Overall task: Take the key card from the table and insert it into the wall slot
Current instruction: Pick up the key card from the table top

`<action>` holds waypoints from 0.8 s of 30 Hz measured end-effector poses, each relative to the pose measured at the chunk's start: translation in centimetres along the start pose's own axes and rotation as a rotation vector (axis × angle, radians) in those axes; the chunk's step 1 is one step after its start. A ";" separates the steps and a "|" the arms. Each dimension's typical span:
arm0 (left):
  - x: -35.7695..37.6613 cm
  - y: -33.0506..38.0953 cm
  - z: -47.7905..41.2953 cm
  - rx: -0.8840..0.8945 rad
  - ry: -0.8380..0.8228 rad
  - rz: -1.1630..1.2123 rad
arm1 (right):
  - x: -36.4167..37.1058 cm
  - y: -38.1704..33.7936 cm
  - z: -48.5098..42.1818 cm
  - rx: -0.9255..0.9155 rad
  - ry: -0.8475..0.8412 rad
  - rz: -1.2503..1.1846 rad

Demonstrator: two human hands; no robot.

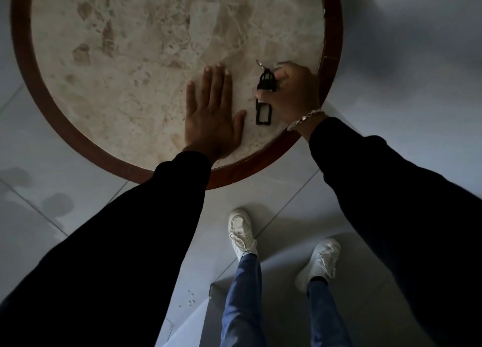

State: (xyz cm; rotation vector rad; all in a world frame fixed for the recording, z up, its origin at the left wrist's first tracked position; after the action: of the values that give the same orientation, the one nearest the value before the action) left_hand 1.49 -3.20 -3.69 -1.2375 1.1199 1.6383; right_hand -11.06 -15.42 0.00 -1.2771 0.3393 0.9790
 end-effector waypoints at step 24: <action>-5.7 3.9 0.5 0.102 -0.079 0.267 | -10.8 -2.1 5.5 0.060 -0.161 -0.426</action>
State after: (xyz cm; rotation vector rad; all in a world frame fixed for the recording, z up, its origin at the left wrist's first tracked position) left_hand -1.02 -4.36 2.65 -0.9826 1.3463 1.7844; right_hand -17.19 -14.95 10.60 -1.1460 -0.0308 0.6949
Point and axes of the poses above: each hand's wrist, its own z-axis away from the middle knuckle, its own x-axis out of the palm, y = z × x, the point moved 4 cm from there along -z, towards the middle knuckle, and after that the axes turned 2 degrees about z, right-handed, at the moved point
